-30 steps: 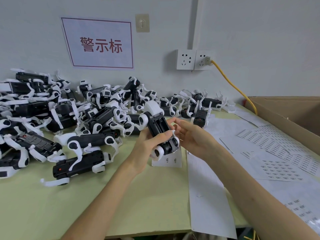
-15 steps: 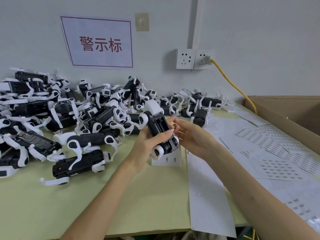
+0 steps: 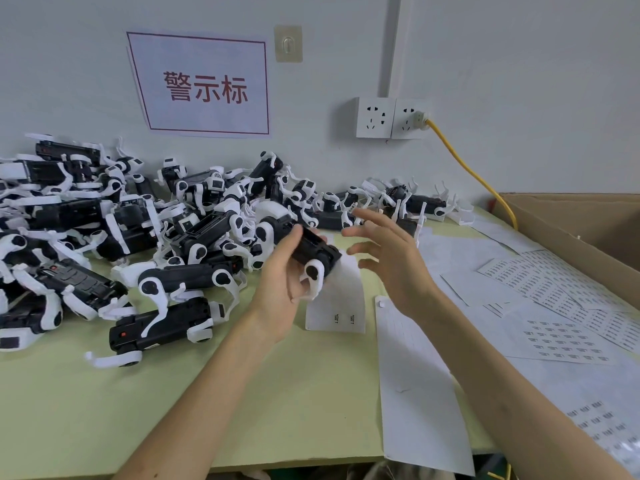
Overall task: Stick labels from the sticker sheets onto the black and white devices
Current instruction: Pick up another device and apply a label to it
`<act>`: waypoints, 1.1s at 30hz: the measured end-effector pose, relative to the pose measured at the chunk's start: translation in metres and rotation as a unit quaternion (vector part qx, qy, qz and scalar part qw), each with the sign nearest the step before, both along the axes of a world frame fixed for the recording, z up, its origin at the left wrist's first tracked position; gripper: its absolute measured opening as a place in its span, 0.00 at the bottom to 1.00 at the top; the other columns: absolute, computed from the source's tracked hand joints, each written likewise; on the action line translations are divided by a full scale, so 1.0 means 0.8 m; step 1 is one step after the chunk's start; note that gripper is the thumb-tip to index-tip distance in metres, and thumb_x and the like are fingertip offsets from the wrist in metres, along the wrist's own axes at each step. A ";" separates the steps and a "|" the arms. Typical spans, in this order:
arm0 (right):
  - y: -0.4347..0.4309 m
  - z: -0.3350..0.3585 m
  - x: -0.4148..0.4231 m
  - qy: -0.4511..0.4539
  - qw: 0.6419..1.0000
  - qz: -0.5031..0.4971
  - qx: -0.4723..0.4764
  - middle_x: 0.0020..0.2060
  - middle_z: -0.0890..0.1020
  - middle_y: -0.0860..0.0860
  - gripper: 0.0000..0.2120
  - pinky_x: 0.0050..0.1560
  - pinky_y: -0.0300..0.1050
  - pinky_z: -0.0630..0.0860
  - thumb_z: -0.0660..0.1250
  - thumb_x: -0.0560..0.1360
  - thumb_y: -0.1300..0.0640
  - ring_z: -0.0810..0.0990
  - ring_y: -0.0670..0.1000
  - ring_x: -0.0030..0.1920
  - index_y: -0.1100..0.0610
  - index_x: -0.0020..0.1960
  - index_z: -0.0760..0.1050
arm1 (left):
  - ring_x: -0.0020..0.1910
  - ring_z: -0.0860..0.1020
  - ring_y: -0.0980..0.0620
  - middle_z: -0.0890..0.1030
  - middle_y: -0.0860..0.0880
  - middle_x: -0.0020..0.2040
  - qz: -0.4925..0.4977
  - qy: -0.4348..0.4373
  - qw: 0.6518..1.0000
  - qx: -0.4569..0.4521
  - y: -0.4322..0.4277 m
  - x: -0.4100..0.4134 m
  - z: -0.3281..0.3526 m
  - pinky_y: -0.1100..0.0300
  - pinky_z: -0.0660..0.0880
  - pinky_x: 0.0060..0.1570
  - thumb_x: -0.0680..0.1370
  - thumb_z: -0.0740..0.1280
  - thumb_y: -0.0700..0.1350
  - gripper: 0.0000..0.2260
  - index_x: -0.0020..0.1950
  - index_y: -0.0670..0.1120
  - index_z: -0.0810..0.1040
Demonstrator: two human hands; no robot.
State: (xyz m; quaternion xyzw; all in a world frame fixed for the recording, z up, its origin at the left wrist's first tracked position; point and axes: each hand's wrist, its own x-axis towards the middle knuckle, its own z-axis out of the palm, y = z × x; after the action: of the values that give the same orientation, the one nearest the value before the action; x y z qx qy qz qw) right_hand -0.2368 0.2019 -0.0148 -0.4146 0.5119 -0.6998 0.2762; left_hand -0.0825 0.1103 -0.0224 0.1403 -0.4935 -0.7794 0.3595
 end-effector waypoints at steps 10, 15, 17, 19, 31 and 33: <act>-0.011 -0.021 0.020 0.101 0.994 -0.001 0.051 0.54 0.84 0.42 0.42 0.53 0.38 0.79 0.78 0.73 0.56 0.84 0.44 0.57 0.44 0.79 0.60 | 0.52 0.83 0.53 0.86 0.47 0.53 0.013 -0.056 0.995 -0.078 0.004 -0.005 -0.002 0.50 0.74 0.59 0.86 0.56 0.53 0.19 0.53 0.53 0.87; -0.010 -0.010 0.005 -0.086 0.996 -0.017 -0.008 0.55 0.84 0.54 0.36 0.58 0.51 0.80 0.75 0.70 0.50 0.84 0.54 0.59 0.47 0.75 0.66 | 0.60 0.76 0.68 0.79 0.58 0.62 0.069 -0.119 0.964 -0.226 -0.003 -0.009 -0.015 0.67 0.72 0.58 0.77 0.70 0.45 0.20 0.66 0.61 0.73; -0.007 -0.006 -0.001 -0.157 0.988 0.005 -0.016 0.55 0.83 0.53 0.36 0.59 0.51 0.78 0.74 0.70 0.49 0.84 0.55 0.59 0.51 0.75 0.66 | 0.55 0.73 0.75 0.74 0.57 0.64 0.097 -0.141 0.948 -0.269 -0.003 -0.011 -0.017 0.75 0.70 0.53 0.80 0.69 0.38 0.25 0.66 0.65 0.70; -0.003 -0.005 -0.003 -0.211 0.977 0.031 -0.027 0.53 0.81 0.54 0.29 0.55 0.46 0.78 0.74 0.72 0.49 0.85 0.53 0.58 0.54 0.71 0.72 | 0.52 0.75 0.71 0.75 0.56 0.60 0.123 -0.158 0.935 -0.293 -0.005 -0.011 -0.018 0.77 0.71 0.49 0.80 0.66 0.33 0.23 0.64 0.60 0.77; 0.001 0.001 -0.001 -0.118 0.992 0.044 0.018 0.54 0.81 0.52 0.31 0.57 0.51 0.75 0.71 0.70 0.50 0.79 0.53 0.53 0.53 0.72 0.71 | 0.50 0.84 0.42 0.85 0.39 0.53 -0.093 -0.114 0.987 -0.062 0.000 -0.006 -0.006 0.45 0.79 0.56 0.77 0.69 0.56 0.23 0.63 0.40 0.79; -0.001 -0.003 0.001 -0.089 0.995 0.037 0.035 0.53 0.83 0.50 0.33 0.55 0.50 0.79 0.73 0.69 0.49 0.82 0.52 0.53 0.50 0.74 0.70 | 0.50 0.82 0.42 0.85 0.40 0.52 -0.098 -0.136 0.983 -0.079 0.004 -0.007 -0.010 0.45 0.77 0.57 0.77 0.71 0.57 0.26 0.65 0.38 0.78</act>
State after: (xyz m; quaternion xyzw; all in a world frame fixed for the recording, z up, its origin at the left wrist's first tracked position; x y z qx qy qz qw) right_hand -0.2357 0.2011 -0.0172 -0.3596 0.4939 -0.7050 0.3603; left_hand -0.0879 0.1132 -0.0306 0.1668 -0.6091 -0.7432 0.2209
